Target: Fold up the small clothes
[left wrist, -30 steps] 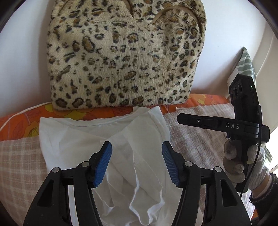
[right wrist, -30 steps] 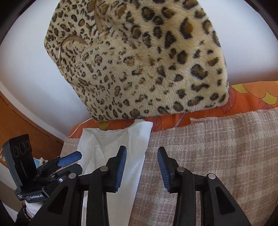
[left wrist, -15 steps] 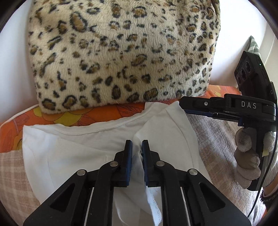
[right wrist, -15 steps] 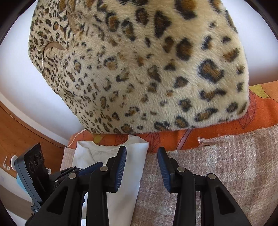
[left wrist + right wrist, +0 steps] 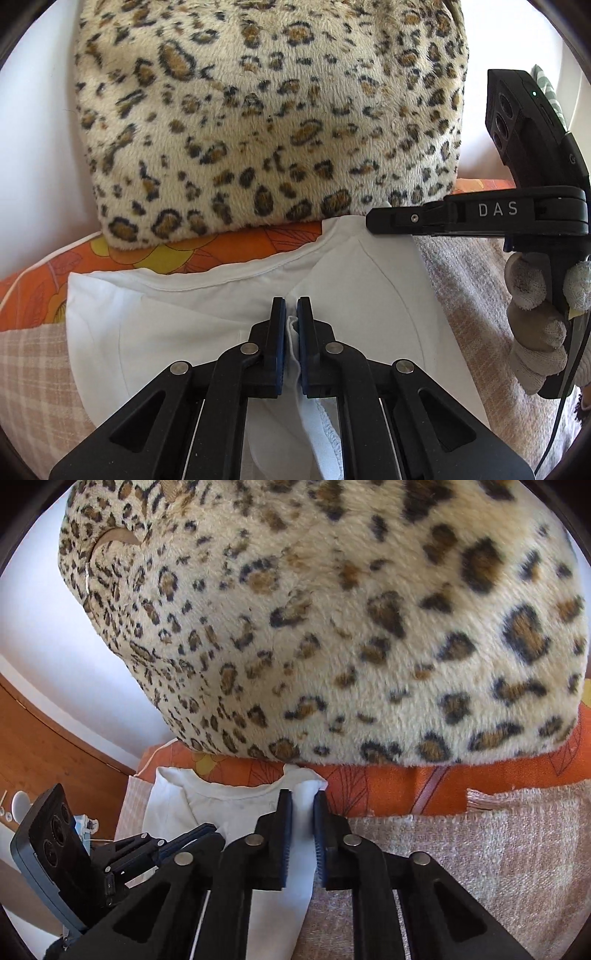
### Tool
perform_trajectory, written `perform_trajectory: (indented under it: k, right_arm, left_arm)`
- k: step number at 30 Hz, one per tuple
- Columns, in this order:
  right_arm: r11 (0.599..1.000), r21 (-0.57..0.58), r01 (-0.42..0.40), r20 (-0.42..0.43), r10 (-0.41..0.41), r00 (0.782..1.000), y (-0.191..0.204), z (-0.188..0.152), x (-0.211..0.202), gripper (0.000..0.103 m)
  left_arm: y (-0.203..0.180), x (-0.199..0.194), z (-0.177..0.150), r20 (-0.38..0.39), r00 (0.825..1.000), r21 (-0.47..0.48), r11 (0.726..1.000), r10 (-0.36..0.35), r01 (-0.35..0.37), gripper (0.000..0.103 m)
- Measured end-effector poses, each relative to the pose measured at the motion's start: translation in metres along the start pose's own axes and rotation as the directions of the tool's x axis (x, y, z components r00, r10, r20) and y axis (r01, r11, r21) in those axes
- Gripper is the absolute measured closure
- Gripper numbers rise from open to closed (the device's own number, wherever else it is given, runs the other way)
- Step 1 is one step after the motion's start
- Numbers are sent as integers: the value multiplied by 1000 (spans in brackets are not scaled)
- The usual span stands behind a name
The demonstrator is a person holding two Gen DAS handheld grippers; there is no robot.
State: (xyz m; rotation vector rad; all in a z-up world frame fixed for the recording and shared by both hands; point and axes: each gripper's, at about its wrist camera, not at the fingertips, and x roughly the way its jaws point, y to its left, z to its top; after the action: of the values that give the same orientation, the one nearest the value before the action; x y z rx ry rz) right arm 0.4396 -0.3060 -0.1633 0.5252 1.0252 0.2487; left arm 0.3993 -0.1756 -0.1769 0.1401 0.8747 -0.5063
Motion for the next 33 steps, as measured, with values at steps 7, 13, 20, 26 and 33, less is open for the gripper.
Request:
perform_trajectory:
  k: [7, 13, 20, 26, 33]
  right_arm:
    - [967, -110, 230, 28, -229, 973, 24, 12, -2, 70]
    - [972, -82, 219, 66, -214, 975, 16, 3, -35, 67]
    - [976, -174, 134, 57, -126, 990, 42, -23, -78, 66]
    - [965, -213, 151, 29, -148, 989, 56, -49, -78, 66]
    - [971, -173, 167, -17, -172, 985, 42, -50, -48, 66]
  left_arm:
    - [3, 2, 2, -7, 1000, -2, 1000, -14, 14, 97]
    - [20, -53, 13, 67, 997, -42, 998, -44, 47, 80]
    - [65, -145, -15, 135, 990, -80, 996, -34, 46, 65]
    - [109, -149, -47, 85, 996, -159, 987, -22, 35, 61]
    - [137, -91, -45, 43, 991, -254, 958, -128, 135, 61]
